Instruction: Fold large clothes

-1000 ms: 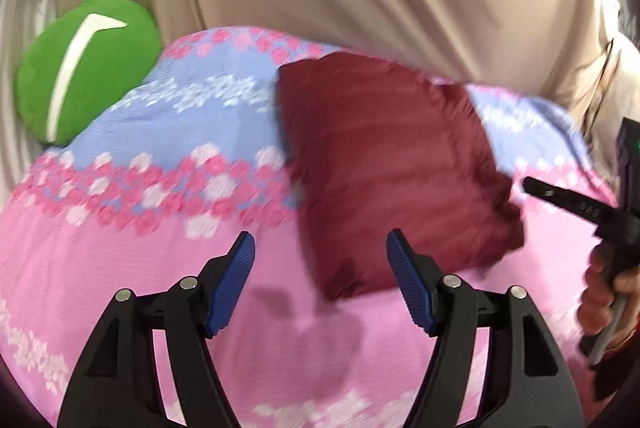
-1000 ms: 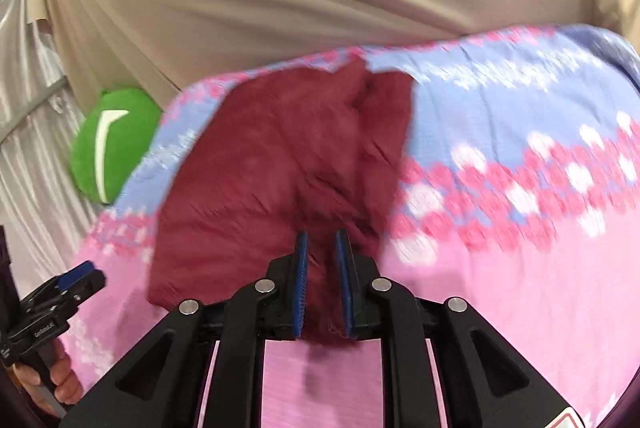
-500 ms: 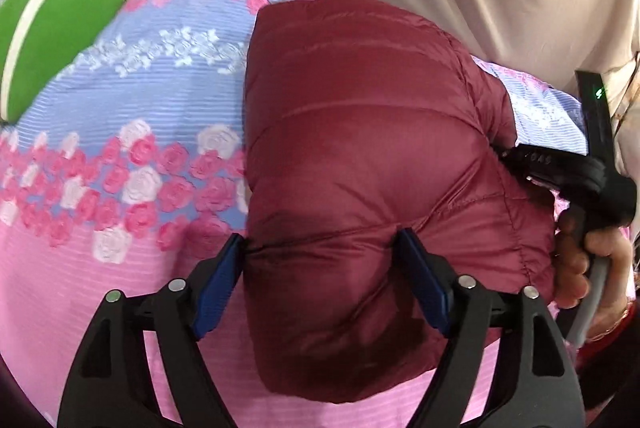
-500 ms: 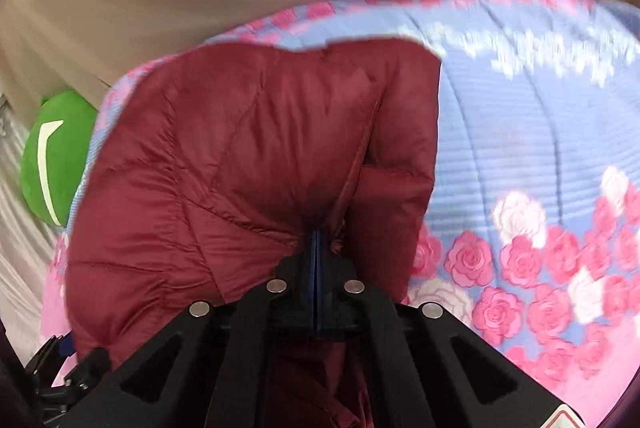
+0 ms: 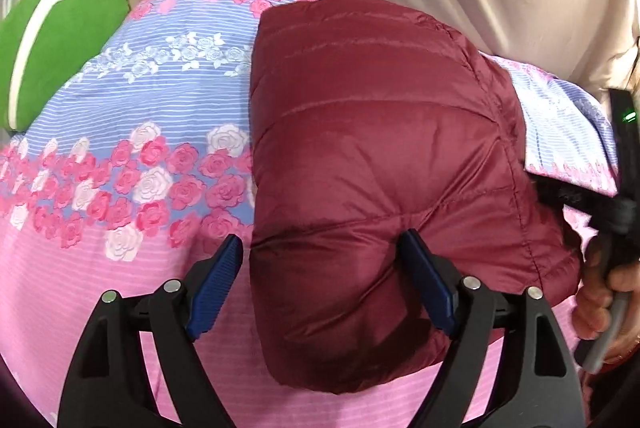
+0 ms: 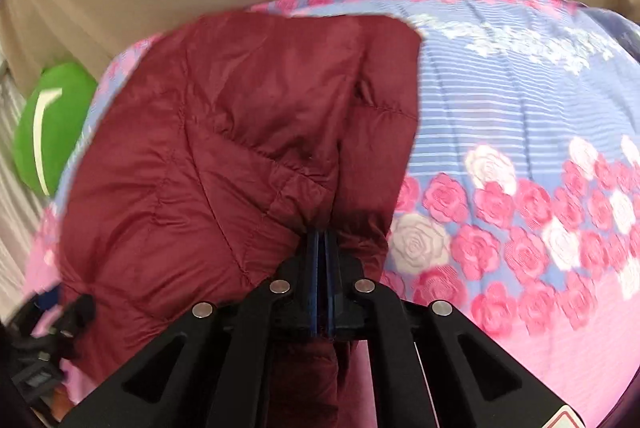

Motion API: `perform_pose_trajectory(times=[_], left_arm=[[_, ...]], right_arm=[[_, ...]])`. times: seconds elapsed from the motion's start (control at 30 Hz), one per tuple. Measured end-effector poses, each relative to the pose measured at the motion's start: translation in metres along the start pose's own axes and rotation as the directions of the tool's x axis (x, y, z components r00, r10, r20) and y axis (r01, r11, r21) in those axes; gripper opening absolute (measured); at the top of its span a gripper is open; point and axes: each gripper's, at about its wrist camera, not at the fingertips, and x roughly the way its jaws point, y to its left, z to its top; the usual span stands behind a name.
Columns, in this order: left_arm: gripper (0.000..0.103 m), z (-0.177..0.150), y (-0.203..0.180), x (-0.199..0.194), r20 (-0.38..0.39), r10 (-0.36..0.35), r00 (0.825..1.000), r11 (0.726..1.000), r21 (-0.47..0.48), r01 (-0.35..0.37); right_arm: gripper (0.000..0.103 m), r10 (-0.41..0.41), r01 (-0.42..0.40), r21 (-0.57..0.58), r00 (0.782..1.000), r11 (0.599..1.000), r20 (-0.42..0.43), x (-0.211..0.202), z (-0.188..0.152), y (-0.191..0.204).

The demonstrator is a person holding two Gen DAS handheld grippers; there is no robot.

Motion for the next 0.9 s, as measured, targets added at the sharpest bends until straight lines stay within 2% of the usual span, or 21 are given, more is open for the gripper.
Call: perform_pose_trajectory(times=[0.1, 0.17, 0.27, 0.33, 0.4, 0.47, 0.53, 0.57, 0.63, 0.67, 0.73, 0.83, 0.9], left_arm=[[0.078, -0.004, -0.002, -0.021, 0.035, 0.020, 0.999, 1.000, 0.021, -0.020], [0.078, -0.010, -0.004, -0.036, 0.067, 0.034, 0.997, 0.998, 0.044, -0.037], [0.078, -0.018, -0.007, -0.028, 0.036, 0.048, 0.998, 0.997, 0.058, -0.050], [0.079, -0.022, -0.006, -0.015, 0.014, 0.045, 0.999, 0.998, 0.046, -0.046], [0.079, -0.024, -0.004, -0.014, -0.002, 0.046, 0.999, 0.999, 0.016, -0.046], [0.078, -0.024, -0.003, -0.025, 0.015, 0.044, 0.999, 0.999, 0.008, -0.044], [0.078, -0.027, -0.004, -0.033, 0.036, 0.061, 0.998, 0.998, 0.015, -0.061], [0.078, -0.028, -0.006, -0.031, 0.036, 0.074, 0.997, 0.997, 0.027, -0.075], [0.079, -0.031, -0.009, -0.022, 0.019, 0.081, 0.997, 0.996, 0.027, -0.081], [0.079, -0.032, -0.010, -0.018, 0.015, 0.075, 0.997, 0.997, 0.020, -0.075], [0.079, -0.034, -0.012, -0.016, 0.017, 0.079, 0.997, 0.997, 0.008, -0.079], [0.079, -0.038, -0.015, -0.027, 0.029, 0.093, 0.995, 0.996, 0.000, -0.093], [0.085, -0.043, -0.020, -0.040, 0.053, 0.090, 0.995, 0.996, -0.004, -0.090]], right_arm=[[0.007, 0.048, -0.048, -0.009, 0.996, 0.999, 0.080, -0.045, -0.014, 0.004], [0.010, 0.071, -0.068, -0.032, 0.993, 0.997, 0.092, -0.063, -0.031, 0.006], [0.010, 0.015, -0.013, -0.101, 1.000, 0.995, 0.020, -0.047, -0.060, 0.012], [0.008, -0.005, 0.003, -0.100, 1.000, 0.995, -0.019, -0.026, -0.066, 0.008], [0.007, -0.008, 0.007, -0.053, 1.000, 0.999, -0.027, -0.031, -0.062, 0.003], [0.007, 0.026, -0.025, -0.044, 1.000, 0.999, 0.007, -0.053, -0.060, 0.005], [0.007, 0.041, -0.036, -0.087, 0.997, 0.996, 0.060, -0.076, -0.062, 0.013], [0.007, 0.043, -0.037, -0.101, 0.997, 0.994, 0.059, -0.077, -0.065, 0.015], [0.007, 0.014, -0.014, -0.134, 1.000, 0.991, -0.002, -0.054, -0.073, 0.021], [0.002, -0.007, 0.004, -0.143, 1.000, 0.990, -0.019, -0.041, -0.076, 0.023], [0.001, -0.038, 0.035, -0.149, 0.999, 0.988, -0.022, -0.034, -0.079, 0.019], [0.003, -0.060, 0.061, -0.137, 0.998, 0.989, 0.015, -0.060, -0.078, 0.025], [0.009, -0.062, 0.069, -0.141, 0.996, 0.988, 0.058, -0.079, -0.083, 0.028]])
